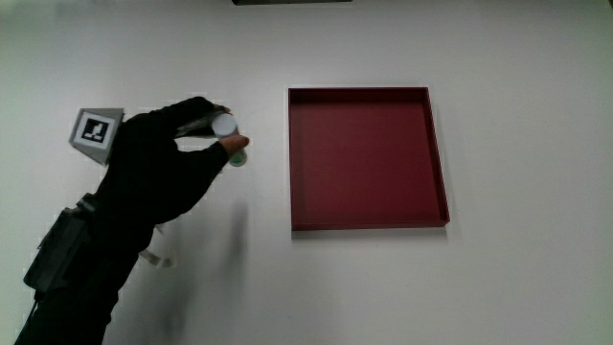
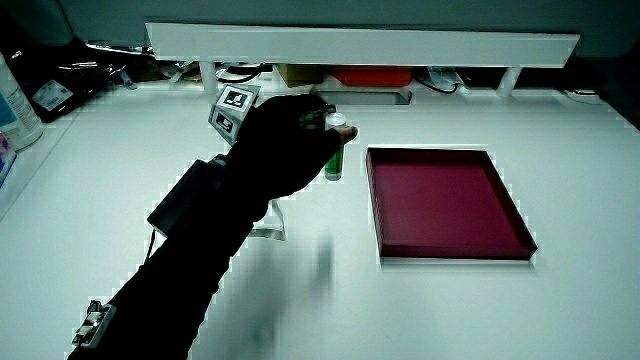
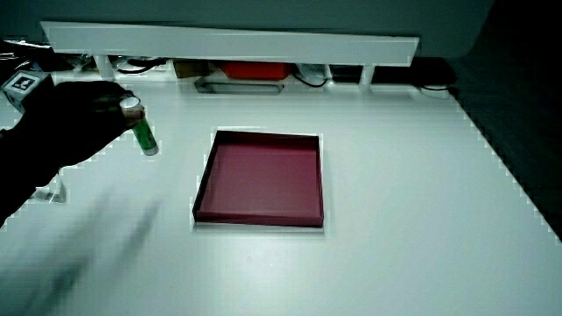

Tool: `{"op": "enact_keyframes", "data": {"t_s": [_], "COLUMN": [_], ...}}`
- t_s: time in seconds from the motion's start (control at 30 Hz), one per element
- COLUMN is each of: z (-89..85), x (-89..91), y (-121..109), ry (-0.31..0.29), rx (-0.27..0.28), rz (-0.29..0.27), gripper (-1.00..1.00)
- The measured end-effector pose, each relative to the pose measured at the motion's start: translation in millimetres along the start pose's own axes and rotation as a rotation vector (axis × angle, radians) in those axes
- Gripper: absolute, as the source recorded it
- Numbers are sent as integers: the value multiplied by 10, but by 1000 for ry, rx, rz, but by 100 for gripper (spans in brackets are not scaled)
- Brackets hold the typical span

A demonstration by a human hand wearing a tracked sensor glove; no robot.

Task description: Place glue stick

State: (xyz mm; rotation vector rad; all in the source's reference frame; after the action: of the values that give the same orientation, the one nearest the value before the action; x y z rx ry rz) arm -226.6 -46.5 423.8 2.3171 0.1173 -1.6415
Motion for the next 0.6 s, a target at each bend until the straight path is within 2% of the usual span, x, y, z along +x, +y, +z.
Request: {"op": "enact_keyframes", "data": {"t_s": [0.07, 0.1, 0.17, 0.33, 0.37, 0.4, 0.47, 0.53, 0.57, 0.6], "z": [83, 106, 174, 307, 322, 344, 371, 391, 395, 395], "x": [-66, -70, -145, -359, -391, -441, -523, -594, -632, -680], "y": [-20, -36, -59, -119, -125, -132, -137, -149, -149, -151], "ry": [30, 15, 52, 71, 55, 71, 73, 98, 106, 89], "rx": [22, 33, 55, 112, 116, 128, 143, 159, 166, 173], "rz": [11, 17, 27, 88, 76, 97, 93, 132, 132, 131], "gripper": [0, 0, 0, 0, 0, 0, 0, 0, 0, 0]}}
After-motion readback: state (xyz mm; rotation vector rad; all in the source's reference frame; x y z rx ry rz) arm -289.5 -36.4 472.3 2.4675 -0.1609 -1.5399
